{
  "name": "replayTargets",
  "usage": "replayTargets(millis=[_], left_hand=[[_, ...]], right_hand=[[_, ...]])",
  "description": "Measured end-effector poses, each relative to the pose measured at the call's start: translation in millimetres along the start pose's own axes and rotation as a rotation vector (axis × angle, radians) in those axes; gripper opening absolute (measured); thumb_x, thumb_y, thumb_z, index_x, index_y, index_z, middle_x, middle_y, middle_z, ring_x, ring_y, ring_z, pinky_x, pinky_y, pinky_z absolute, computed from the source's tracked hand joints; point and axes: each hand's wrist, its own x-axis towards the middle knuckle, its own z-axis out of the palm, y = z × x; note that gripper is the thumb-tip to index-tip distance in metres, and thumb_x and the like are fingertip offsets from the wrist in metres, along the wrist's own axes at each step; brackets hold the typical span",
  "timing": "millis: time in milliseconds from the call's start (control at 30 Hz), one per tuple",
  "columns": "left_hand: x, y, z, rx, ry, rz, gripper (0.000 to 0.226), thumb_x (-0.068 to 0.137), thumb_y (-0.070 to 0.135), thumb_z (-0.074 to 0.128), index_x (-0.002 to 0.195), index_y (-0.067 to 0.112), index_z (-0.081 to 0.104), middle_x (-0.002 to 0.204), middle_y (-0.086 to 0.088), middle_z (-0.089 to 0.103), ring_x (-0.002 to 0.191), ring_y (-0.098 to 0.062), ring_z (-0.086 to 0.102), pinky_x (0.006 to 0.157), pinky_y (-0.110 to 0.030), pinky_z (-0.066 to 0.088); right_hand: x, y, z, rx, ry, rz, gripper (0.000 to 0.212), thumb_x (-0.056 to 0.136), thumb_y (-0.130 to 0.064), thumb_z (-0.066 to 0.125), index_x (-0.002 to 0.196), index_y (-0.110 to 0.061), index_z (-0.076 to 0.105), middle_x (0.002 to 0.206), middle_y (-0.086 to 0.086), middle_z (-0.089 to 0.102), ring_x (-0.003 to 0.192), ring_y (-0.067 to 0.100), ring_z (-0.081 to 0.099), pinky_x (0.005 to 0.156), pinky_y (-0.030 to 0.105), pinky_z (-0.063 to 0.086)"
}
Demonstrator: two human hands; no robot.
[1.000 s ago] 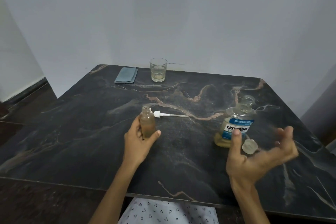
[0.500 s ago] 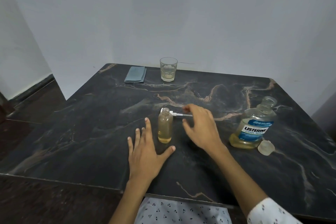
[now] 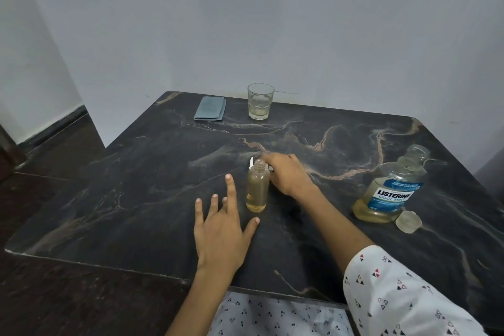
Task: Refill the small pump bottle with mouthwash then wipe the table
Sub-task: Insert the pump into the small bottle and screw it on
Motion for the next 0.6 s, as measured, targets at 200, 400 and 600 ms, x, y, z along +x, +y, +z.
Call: replayTargets(millis=[200,400,600], left_hand=[[-5.4,-0.9,-21.0,-0.015,0.076,-0.077,0.099,0.089,0.060,0.044,0.141,0.022,-0.031,0.080,0.007,0.067,0.098,-0.010,0.065,0.120,-0.039,0.003],[7.7,-0.8,-27.5,-0.604,0.167,-0.067,0.120,0.069,0.059,0.070,0.148,0.028,-0.015,0.139,0.006,0.051,0.137,-0.012,0.026,0.116,-0.041,0.009],[23.0,22.2,-10.7,-1.050,0.143,-0.012,0.110,0.064,0.048,0.076,0.151,0.025,0.012,0.145,0.002,0.044,0.133,-0.006,0.040,0.106,-0.019,0.029]], right_hand=[[-2.7,-8.8,-49.9,0.530,0.441,0.094,0.036,0.092,-0.004,0.055,0.126,-0.012,0.056,0.124,0.001,0.057,0.109,0.016,0.056,0.096,0.037,0.047],[-23.9,-47.3,-118.1,1.076,0.686,-0.054,0.025,0.094,-0.004,0.055,0.117,-0.014,0.056,0.107,-0.006,0.060,0.087,0.012,0.068,0.081,0.030,0.056],[-36.3,-67.9,-119.9,1.224,0.558,-0.113,0.030,0.095,-0.003,0.052,0.124,-0.010,0.052,0.109,0.000,0.060,0.087,0.019,0.069,0.079,0.036,0.058]])
